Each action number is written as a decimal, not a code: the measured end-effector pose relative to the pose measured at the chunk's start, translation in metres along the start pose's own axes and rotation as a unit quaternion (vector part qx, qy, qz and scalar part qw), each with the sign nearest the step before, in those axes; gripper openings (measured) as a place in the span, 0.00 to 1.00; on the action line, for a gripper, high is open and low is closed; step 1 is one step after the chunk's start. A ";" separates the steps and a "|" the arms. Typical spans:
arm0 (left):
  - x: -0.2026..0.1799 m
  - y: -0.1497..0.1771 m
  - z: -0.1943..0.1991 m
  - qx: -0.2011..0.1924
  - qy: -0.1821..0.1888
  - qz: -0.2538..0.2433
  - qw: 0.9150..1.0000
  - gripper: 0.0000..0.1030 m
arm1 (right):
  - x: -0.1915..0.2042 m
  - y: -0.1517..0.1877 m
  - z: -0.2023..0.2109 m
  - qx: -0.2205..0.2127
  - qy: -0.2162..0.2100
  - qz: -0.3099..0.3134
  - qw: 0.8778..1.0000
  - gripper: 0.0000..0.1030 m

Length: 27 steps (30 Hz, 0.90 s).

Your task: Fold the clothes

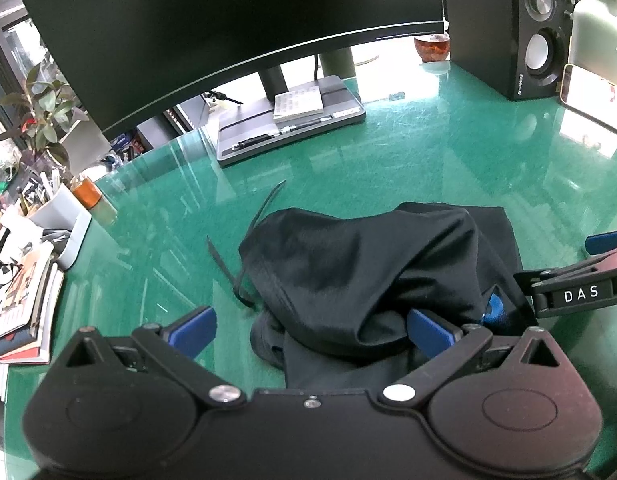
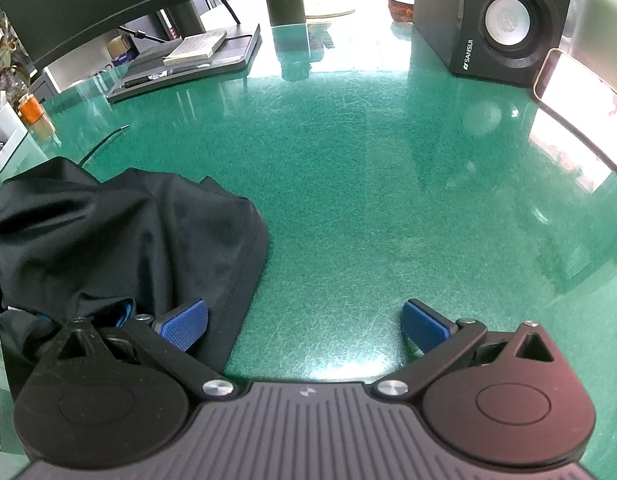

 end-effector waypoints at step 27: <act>0.043 0.017 0.007 -0.014 0.039 -0.002 0.999 0.99 | 0.031 0.003 0.013 0.012 -0.110 -0.005 0.994 0.97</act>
Point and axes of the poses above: each gripper's, at about its wrist camera, not at the fingertips, and z roughly against the way its jaws point, x to its left, y to its underside, the point moved 4 cm from there along -z, roughly the way its jaws point, and after that the axes turned 15 degrees about y, right-handed, at the moved point
